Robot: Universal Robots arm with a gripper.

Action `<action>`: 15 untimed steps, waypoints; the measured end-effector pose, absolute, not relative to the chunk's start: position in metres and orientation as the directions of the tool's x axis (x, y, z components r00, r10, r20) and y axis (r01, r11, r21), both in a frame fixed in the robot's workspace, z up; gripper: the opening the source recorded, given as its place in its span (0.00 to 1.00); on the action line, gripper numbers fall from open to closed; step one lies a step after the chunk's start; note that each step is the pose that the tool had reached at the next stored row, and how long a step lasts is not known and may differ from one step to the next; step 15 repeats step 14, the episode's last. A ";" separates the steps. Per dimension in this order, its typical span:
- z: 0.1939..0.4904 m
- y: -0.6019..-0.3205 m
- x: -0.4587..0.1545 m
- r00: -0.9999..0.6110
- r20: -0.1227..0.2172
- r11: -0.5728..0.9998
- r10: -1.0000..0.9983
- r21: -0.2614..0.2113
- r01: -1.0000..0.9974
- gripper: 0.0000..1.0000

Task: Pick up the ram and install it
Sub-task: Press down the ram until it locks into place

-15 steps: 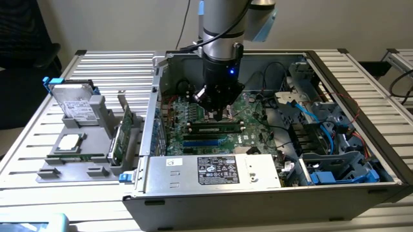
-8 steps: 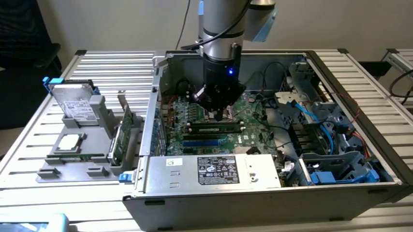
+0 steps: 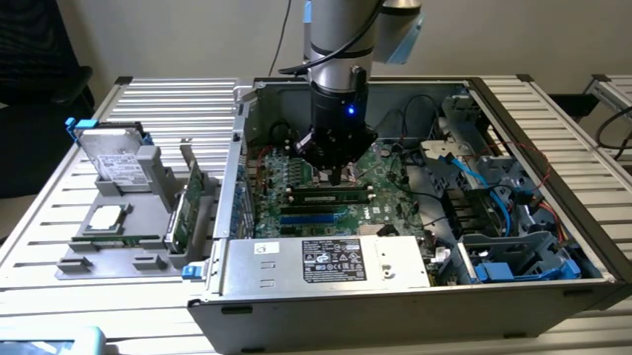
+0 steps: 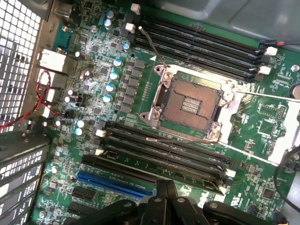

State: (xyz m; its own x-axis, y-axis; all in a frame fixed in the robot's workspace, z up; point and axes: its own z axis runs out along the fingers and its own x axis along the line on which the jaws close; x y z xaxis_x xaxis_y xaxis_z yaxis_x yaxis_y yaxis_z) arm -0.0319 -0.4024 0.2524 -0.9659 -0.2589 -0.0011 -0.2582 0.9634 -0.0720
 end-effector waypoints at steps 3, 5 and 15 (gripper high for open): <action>0.252 -0.402 -0.032 -0.975 -0.004 0.972 -0.224 -0.073 -0.223 0.11; 0.252 -0.402 -0.032 -0.980 -0.005 0.977 -0.201 -0.073 -0.200 0.11; 0.252 -0.402 -0.032 -0.985 -0.007 0.983 -0.171 -0.075 -0.170 0.11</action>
